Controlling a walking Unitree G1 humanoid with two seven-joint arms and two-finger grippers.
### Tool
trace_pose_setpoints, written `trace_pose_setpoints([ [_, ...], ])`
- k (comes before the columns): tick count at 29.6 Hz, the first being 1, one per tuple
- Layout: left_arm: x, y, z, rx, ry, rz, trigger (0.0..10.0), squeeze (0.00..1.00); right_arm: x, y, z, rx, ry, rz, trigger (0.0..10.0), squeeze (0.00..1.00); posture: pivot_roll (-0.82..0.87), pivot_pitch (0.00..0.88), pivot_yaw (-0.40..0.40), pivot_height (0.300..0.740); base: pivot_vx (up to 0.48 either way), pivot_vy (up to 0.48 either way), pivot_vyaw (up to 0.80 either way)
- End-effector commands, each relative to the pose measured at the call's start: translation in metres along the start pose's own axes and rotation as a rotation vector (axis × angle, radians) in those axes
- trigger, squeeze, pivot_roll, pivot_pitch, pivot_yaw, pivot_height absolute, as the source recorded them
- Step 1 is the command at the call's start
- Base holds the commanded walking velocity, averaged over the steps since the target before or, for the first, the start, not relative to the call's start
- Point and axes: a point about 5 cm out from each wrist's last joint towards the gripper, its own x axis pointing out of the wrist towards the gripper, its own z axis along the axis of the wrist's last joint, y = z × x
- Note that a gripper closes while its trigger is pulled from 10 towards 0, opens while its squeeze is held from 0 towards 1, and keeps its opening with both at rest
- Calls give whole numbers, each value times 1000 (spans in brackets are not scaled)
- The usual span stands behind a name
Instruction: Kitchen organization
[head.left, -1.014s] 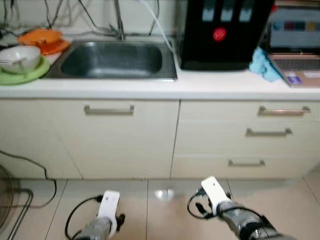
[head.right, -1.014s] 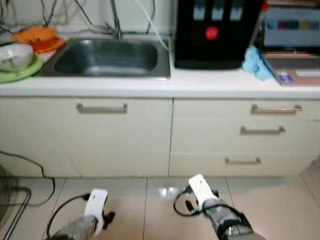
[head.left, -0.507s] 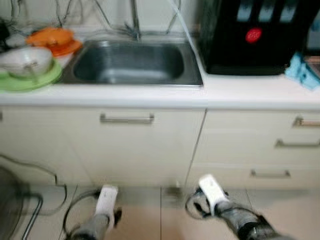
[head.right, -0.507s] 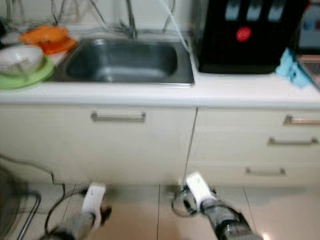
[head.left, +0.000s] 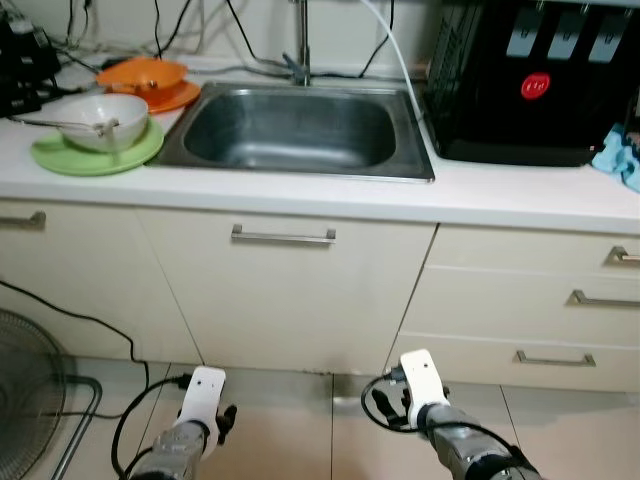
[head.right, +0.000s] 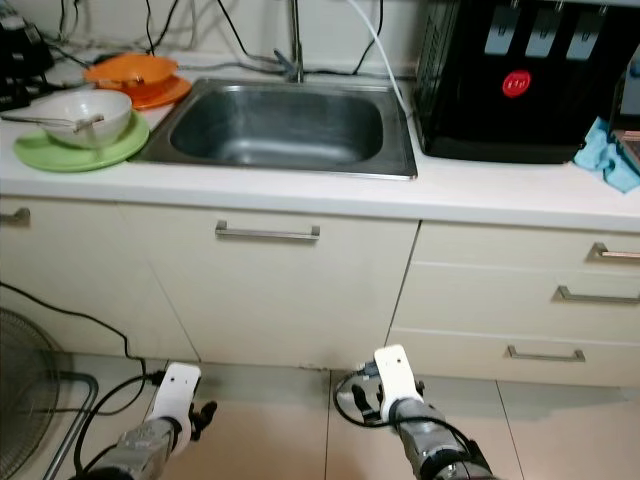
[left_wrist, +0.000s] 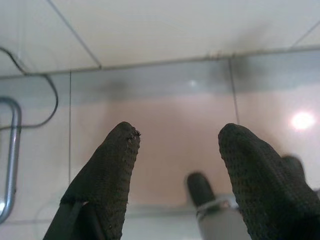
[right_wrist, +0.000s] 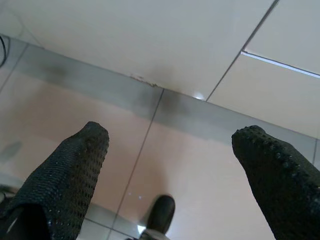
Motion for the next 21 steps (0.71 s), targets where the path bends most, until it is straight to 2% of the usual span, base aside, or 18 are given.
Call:
trace_pose_setpoints([
  [1,1,4,21,-30,-102,-10,10000,0,0,-2,6,12,-54,-16,10000,0,-53,0,30,740,0,0,0],
  [2,1,4,21,-30,-102,-10,10000,0,0,-2,6,12,-54,-16,10000,0,-53,0,30,740,0,0,0],
  [6,-5,5,59,-89,-307,-16,10000,0,-2,-3,8,13,-110,-39,10000,0,-41,0,36,740,0,0,0],
  [8,-19,2,82,-77,-440,-10,10000,0,-6,-41,68,2,-300,-47,10000,0,-32,0,38,740,0,0,0],
  [10,-34,-2,95,-76,-532,3,10000,0,-14,-57,101,-41,-416,-60,10000,0,-29,0,40,740,0,0,0],
  [11,-44,-5,98,-78,-574,14,10000,0,-17,-57,109,-72,-467,-64,10000,0,-27,0,39,740,0,0,0],
  [15,-60,-10,97,-17,-633,47,10000,0,-22,-53,120,-10,-547,-37,10000,0,-22,0,41,740,0,0,0],
  [17,-68,-6,96,-3,-656,82,10000,0,-29,-50,127,-5,-605,-34,10000,0,-21,0,43,740,0,0,0],
  [21,-83,7,91,-36,-643,123,10000,0,-42,-45,135,1,-659,-3,10000,0,-16,0,45,740,0,0,0],
])
